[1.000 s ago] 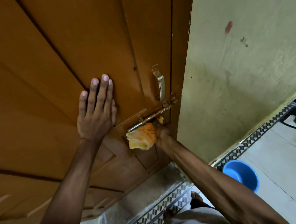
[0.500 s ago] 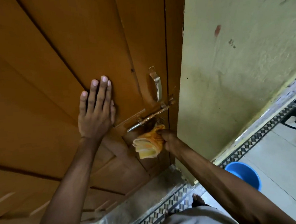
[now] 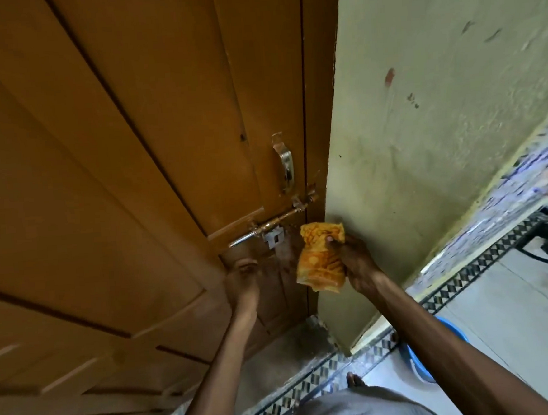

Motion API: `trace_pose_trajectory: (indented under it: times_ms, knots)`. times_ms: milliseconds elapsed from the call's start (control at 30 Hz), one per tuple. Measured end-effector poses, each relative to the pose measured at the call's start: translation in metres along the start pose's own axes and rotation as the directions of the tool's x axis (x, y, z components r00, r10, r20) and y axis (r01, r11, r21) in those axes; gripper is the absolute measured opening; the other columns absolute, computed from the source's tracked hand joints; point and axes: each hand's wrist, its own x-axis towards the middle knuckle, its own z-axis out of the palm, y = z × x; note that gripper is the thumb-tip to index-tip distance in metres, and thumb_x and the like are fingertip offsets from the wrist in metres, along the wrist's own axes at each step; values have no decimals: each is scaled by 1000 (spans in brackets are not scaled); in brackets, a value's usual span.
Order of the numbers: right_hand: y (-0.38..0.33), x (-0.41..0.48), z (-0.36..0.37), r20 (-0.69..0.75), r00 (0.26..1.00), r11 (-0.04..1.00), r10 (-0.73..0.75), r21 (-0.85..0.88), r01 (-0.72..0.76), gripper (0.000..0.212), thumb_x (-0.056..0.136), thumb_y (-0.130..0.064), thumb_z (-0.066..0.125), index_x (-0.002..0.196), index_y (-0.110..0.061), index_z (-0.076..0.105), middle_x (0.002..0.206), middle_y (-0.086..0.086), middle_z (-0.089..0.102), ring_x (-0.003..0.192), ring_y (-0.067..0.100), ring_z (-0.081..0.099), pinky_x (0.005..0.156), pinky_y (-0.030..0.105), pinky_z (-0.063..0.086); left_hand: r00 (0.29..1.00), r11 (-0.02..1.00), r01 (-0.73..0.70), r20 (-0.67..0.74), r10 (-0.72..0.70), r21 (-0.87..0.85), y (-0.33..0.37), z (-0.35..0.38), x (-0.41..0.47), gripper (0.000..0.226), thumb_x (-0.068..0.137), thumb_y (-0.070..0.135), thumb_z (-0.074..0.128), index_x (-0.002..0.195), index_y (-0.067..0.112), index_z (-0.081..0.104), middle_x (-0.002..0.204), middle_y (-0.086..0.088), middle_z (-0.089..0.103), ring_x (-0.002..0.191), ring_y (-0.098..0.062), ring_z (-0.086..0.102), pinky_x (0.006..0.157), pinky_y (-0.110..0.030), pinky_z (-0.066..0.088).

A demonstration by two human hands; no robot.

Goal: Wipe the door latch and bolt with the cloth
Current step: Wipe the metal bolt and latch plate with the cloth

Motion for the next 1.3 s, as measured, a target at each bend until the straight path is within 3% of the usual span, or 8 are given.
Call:
trace_pose_trajectory:
  times_ms: [100, 300, 433, 600, 900, 1067, 1233, 1300]
  knots:
    - [-1, 1, -6, 8, 999, 998, -40, -45, 41, 28, 93, -23, 63, 117, -10, 69, 111, 13, 73, 100, 31, 70, 91, 50, 56, 973, 953, 59, -195, -121, -299, -10, 6, 17, 18, 86, 21, 72, 83, 34, 60, 84, -9, 62, 81, -28, 60, 77, -46, 50]
    - [-2, 8, -2, 38, 999, 998, 11, -59, -9, 26, 96, -18, 59, 118, -7, 68, 114, 15, 71, 99, 30, 70, 87, 45, 57, 947, 643, 208, -13, -321, -737, 29, 5, 9, 18, 100, 8, 55, 115, 0, 51, 113, -25, 61, 91, -24, 67, 77, -25, 60]
    - [-5, 14, 6, 26, 998, 996, 48, -75, -46, 29, 94, -24, 61, 120, -10, 66, 113, 11, 71, 97, 28, 69, 88, 45, 56, 938, 611, 214, -14, -347, -762, 47, 4, 7, 2, 97, 9, 61, 97, 9, 59, 99, -14, 67, 87, -22, 70, 79, -29, 60]
    - [-12, 22, 11, -1, 1000, 993, 29, -117, -29, 42, 86, -40, 69, 119, -14, 68, 113, 10, 72, 97, 29, 71, 90, 52, 56, 900, 597, 241, -54, -433, -765, 54, 4, 17, 9, 93, 1, 64, 86, 6, 61, 87, -14, 65, 51, -9, 70, 55, -21, 60]
    - [-29, 25, 11, -21, 967, 927, -253, -291, 236, 41, 97, -43, 51, 128, -18, 61, 120, 9, 68, 106, 29, 66, 92, 49, 55, 894, 615, 269, -45, -446, -742, 49, 9, 20, 11, 94, 14, 67, 85, 9, 64, 57, 1, 68, 47, -3, 65, 47, -16, 55]
    - [-21, 39, 7, 36, 919, 693, -394, -645, 322, 47, 98, -43, 47, 137, -18, 54, 132, 10, 63, 119, 32, 60, 102, 44, 46, 889, 598, 258, -57, -455, -759, 54, 9, 18, 11, 94, 10, 66, 84, 7, 64, 49, 1, 67, 42, -3, 63, 43, -16, 54]
    - [-16, 24, 10, -70, 788, 392, -612, -892, 226, 43, 97, -41, 50, 135, -21, 55, 116, 13, 69, 103, 37, 67, 86, 44, 52, 874, 581, 258, -70, -481, -772, 59, 11, 19, 13, 93, 8, 68, 81, 5, 63, 49, 1, 66, 41, -4, 62, 43, -17, 54]
    - [-15, 26, 13, -20, 858, 532, -513, -792, 300, 47, 95, -45, 53, 132, -16, 58, 122, 12, 68, 107, 34, 65, 92, 39, 50, 870, 576, 269, -62, -489, -772, 59, 11, 19, 14, 93, 9, 67, 80, 6, 62, 49, 2, 67, 41, -3, 62, 43, -17, 54]
